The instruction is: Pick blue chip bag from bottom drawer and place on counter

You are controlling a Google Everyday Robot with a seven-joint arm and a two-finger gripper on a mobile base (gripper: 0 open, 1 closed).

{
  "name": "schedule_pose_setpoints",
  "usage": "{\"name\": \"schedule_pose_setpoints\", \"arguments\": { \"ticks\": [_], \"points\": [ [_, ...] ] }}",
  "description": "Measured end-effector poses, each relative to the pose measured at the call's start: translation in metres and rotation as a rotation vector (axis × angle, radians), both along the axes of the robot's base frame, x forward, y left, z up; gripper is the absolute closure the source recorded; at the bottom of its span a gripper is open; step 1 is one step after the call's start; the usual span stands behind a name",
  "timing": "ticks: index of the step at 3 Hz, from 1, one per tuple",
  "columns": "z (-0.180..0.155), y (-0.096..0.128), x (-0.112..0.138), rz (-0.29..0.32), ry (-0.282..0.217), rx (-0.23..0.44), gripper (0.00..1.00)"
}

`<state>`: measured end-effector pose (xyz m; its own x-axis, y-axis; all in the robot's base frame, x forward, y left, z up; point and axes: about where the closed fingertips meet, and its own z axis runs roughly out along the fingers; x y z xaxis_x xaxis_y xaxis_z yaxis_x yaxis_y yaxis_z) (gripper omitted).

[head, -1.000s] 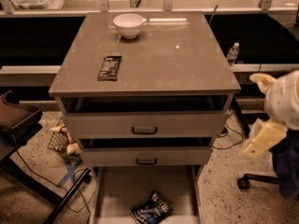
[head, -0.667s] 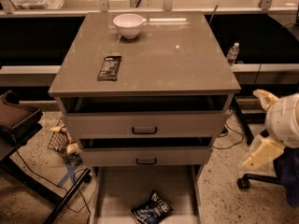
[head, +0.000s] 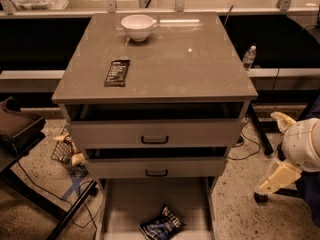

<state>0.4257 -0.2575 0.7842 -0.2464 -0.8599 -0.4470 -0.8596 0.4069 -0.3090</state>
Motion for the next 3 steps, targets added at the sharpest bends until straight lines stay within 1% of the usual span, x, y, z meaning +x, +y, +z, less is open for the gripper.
{"name": "schedule_pose_setpoints", "arguments": {
  "ticks": [1, 2, 3],
  "points": [
    [-0.018, 0.012, 0.006, -0.021, 0.003, 0.016, 0.00],
    [-0.075, 0.050, 0.013, -0.042, 0.044, 0.051, 0.00],
    [-0.152, 0.085, 0.010, -0.080, 0.101, 0.127, 0.00]
  ]
}}
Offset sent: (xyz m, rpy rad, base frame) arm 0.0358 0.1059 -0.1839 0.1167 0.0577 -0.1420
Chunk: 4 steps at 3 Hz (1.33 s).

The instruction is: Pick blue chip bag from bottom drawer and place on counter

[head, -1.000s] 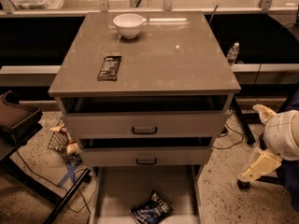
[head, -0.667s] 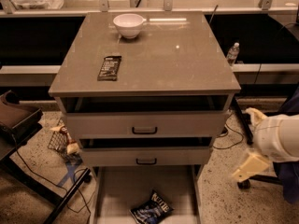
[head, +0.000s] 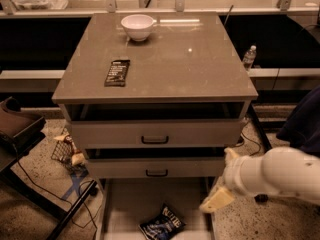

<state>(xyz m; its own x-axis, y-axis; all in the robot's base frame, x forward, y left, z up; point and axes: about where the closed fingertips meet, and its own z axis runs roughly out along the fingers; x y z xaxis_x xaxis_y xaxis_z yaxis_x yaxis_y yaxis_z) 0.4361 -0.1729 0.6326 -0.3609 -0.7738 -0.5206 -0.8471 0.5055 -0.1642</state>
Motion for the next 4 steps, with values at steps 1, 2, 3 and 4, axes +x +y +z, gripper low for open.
{"name": "schedule_pose_setpoints", "arguments": {
  "ticks": [1, 2, 3, 4],
  "points": [
    [-0.073, 0.037, -0.002, -0.029, 0.046, 0.089, 0.00],
    [-0.138, 0.066, 0.002, -0.071, 0.067, 0.170, 0.00],
    [-0.200, 0.086, 0.016, -0.149, 0.053, 0.257, 0.00],
    [-0.200, 0.086, 0.016, -0.149, 0.053, 0.257, 0.00]
  ]
}}
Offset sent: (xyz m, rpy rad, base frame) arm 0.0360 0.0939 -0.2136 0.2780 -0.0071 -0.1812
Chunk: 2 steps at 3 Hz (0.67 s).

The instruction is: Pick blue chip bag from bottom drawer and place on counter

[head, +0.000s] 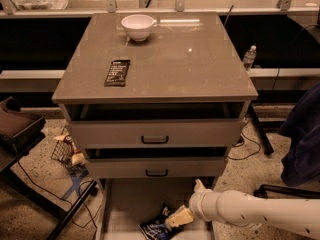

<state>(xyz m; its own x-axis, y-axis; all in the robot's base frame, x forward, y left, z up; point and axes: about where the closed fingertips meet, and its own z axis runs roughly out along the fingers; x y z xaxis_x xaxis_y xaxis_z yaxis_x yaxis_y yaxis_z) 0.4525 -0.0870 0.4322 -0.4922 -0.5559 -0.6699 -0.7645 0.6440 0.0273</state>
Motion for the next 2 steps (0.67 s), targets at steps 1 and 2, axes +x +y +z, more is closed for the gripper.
{"name": "schedule_pose_setpoints", "arguments": {
  "ticks": [1, 2],
  "points": [
    [-0.056, 0.020, 0.006, -0.002, 0.031, -0.021, 0.00],
    [-0.122, 0.037, 0.007, -0.012, 0.059, -0.031, 0.00]
  ]
}}
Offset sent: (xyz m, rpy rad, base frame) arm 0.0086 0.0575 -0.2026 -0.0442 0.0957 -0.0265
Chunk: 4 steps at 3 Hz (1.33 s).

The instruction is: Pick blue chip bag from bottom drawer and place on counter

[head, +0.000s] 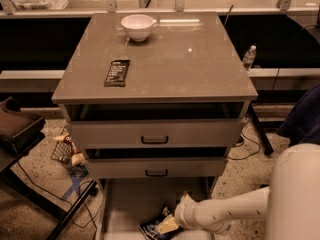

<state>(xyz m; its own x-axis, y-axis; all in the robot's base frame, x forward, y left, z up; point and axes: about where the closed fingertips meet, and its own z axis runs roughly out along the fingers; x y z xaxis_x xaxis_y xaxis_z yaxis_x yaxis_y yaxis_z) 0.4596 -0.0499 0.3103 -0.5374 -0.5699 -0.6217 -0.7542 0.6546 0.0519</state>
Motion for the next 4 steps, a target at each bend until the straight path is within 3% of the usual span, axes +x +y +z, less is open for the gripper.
{"name": "schedule_pose_setpoints", "arguments": {
  "ticks": [1, 2, 3, 4],
  "points": [
    [-0.080, 0.019, 0.001, 0.002, 0.031, 0.013, 0.00],
    [-0.121, 0.025, -0.002, -0.004, 0.053, 0.022, 0.00],
    [-0.158, 0.031, -0.009, 0.003, 0.085, -0.005, 0.18],
    [-0.160, 0.033, -0.010, 0.007, 0.088, -0.005, 0.41]
  ]
}}
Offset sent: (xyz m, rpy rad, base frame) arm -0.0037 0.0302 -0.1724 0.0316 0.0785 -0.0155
